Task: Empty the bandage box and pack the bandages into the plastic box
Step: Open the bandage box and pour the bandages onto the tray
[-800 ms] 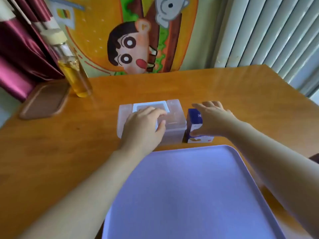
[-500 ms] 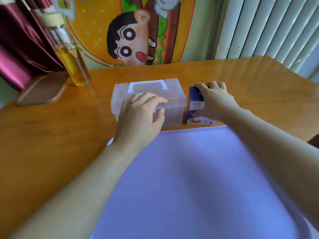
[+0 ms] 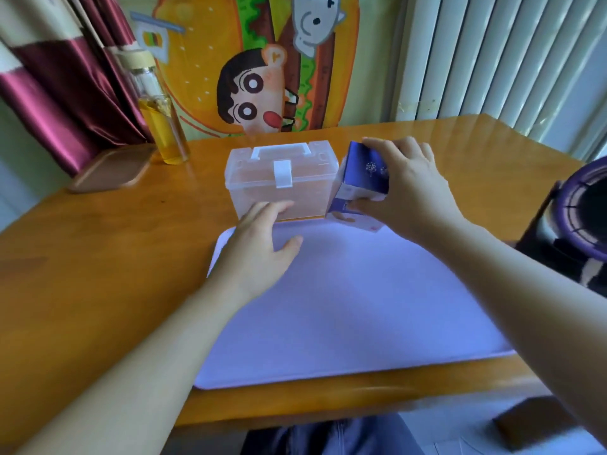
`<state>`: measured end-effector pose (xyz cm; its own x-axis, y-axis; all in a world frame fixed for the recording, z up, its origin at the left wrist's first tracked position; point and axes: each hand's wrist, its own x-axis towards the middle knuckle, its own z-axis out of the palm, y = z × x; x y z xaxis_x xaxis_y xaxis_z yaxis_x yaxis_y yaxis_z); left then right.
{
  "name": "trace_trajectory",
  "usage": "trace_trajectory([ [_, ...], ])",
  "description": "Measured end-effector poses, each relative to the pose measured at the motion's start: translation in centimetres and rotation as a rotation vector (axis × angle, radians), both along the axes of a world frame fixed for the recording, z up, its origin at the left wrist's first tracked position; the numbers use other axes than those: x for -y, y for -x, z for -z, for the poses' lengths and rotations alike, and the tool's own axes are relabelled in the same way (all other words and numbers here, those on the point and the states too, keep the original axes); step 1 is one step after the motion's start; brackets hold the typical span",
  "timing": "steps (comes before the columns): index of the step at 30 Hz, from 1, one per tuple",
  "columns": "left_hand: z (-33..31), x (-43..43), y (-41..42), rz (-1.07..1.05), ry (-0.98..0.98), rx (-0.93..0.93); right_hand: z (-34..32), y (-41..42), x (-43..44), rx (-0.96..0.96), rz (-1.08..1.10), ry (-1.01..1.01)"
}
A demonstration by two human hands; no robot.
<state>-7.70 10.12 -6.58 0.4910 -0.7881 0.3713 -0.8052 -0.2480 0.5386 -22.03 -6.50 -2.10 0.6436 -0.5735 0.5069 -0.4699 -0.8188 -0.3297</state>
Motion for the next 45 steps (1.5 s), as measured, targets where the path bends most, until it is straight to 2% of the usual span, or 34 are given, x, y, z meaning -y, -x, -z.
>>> trace_trajectory([
  [4,0.0,-0.3,1.4,0.063,-0.033,-0.163,0.2,0.9,-1.9,0.064,-0.112,-0.292],
  [8,0.3,-0.8,2.0,0.145,0.033,-0.326,0.9,1.4,-3.4,0.215,-0.323,-0.822],
  [12,1.4,-1.1,1.5,0.219,0.013,-0.516,3.2,0.9,-3.4,0.246,-0.332,-1.022],
  [14,1.8,-0.9,1.2,0.184,0.008,-0.594,4.0,0.5,-3.3,0.264,-0.309,-1.014],
  [18,2.1,-0.3,1.2,0.032,0.061,-0.670,4.5,0.1,-3.4,0.262,-0.112,-0.538],
  [20,2.3,-0.1,1.3,0.008,0.098,-0.704,4.7,0.2,-3.6,0.297,-0.077,-0.459],
  [25,2.4,0.1,1.4,0.007,0.130,-0.724,5.4,0.3,-3.6,0.332,-0.066,-0.449],
  [29,2.5,0.2,1.5,0.011,0.136,-0.682,4.9,-0.1,-3.8,0.325,-0.083,-0.519],
  [39,2.5,0.2,2.0,-0.088,0.085,-0.421,4.2,-0.4,-3.0,0.265,-0.087,-0.741],
  [45,1.9,0.5,2.6,-0.121,0.065,-0.255,4.8,-0.4,-2.7,0.280,-0.065,-0.748],
])
